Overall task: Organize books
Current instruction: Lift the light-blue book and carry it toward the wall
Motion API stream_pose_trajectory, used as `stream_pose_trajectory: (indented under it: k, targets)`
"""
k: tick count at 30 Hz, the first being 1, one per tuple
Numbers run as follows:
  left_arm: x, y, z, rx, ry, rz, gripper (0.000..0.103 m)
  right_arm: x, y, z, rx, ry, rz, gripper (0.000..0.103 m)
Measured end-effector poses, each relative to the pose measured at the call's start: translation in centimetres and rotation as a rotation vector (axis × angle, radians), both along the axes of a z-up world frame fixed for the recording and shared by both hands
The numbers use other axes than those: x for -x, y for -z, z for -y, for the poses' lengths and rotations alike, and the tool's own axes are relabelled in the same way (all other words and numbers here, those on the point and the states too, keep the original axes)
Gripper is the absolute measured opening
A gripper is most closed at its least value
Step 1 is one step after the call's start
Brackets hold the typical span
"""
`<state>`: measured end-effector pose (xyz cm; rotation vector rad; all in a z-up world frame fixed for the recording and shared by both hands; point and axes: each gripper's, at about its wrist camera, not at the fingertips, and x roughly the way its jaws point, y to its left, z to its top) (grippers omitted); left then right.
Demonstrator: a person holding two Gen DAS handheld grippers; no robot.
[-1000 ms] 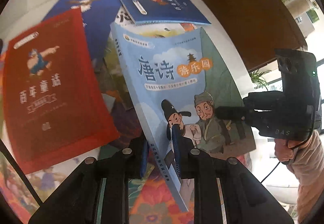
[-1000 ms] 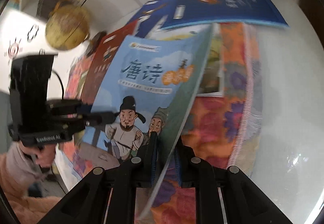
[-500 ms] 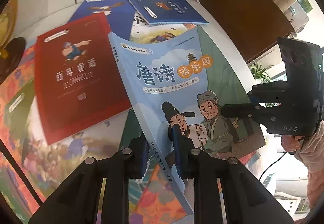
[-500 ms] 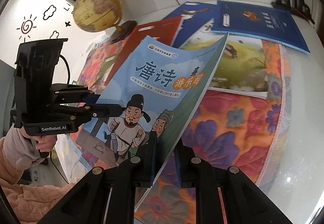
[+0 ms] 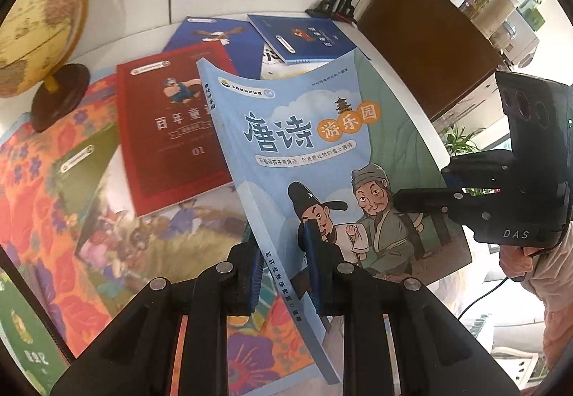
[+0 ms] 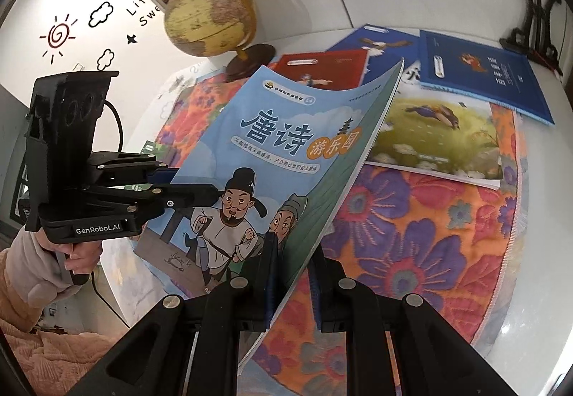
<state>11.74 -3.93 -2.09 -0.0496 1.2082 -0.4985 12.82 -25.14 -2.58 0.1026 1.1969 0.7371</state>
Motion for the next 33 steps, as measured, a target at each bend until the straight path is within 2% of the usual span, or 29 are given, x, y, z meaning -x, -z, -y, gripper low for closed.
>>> stream_pose_trajectory:
  k: [17,33]
  targets:
    - [2.9,-4.1,-7.6,-0.015,-0.091,0.080,0.018,2.2,-4.1,-7.8,-0.026,-0.056,0.059,0.016]
    - [5.2,-5.5,-16.7,-0.018,-0.167,0.103,0.019,3.2,-6.1,-17.2,-0.035,-0.131,0.081,0.016]
